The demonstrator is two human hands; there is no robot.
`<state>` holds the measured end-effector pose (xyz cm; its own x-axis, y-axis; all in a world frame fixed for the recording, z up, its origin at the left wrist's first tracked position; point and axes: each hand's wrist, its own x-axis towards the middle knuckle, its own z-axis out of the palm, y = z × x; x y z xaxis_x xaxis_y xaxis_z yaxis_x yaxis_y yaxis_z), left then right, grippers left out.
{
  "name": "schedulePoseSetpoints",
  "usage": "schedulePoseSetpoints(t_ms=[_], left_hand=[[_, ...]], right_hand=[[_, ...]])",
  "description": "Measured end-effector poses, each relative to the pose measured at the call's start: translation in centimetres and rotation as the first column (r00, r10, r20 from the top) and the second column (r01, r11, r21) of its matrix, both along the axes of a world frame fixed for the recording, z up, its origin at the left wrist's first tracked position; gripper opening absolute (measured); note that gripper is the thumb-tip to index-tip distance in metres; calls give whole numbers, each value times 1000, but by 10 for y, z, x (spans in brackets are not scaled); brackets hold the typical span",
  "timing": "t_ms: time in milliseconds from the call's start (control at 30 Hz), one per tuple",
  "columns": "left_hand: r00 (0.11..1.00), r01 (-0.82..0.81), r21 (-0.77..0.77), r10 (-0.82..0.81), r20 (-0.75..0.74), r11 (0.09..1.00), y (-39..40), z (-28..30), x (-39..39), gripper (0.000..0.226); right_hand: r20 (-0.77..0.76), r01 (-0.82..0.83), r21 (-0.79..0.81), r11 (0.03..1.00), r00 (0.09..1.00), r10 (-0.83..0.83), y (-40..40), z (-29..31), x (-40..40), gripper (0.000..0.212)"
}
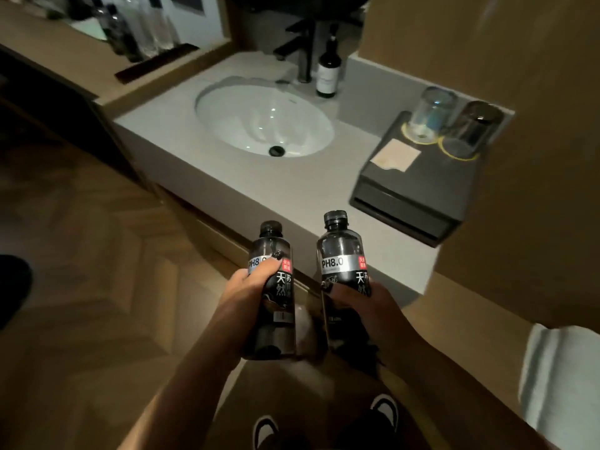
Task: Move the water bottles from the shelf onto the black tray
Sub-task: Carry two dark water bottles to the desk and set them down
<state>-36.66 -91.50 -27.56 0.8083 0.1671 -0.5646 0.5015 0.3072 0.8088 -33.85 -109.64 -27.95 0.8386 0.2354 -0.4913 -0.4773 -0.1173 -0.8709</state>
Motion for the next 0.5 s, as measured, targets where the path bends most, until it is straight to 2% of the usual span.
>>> schedulePoseSetpoints(t_ms=[67,167,200,333,500], left_hand=[[1000,-20,0,20,13,1000,22,1,-5,59],[997,-74,32,73,30,997,63,3,-13,34],[994,-106,19,106,10,994,77,1,-13,33],[971,-230,-47,226,-73,972,135,-9,-13,68],[957,-284,-54,279,-83,957,189,-15,-3,49]], right_hand=[[-4,-23,4,1000,1000,23,26,-1,2,26],[-17,-70,21,997,997,70,73,-1,8,24],[-19,-98,32,995,995,99,86,-1,11,26],[-39,-197,68,978,979,200,134,-3,26,30],[-31,-261,61,963,964,263,188,-8,51,30]])
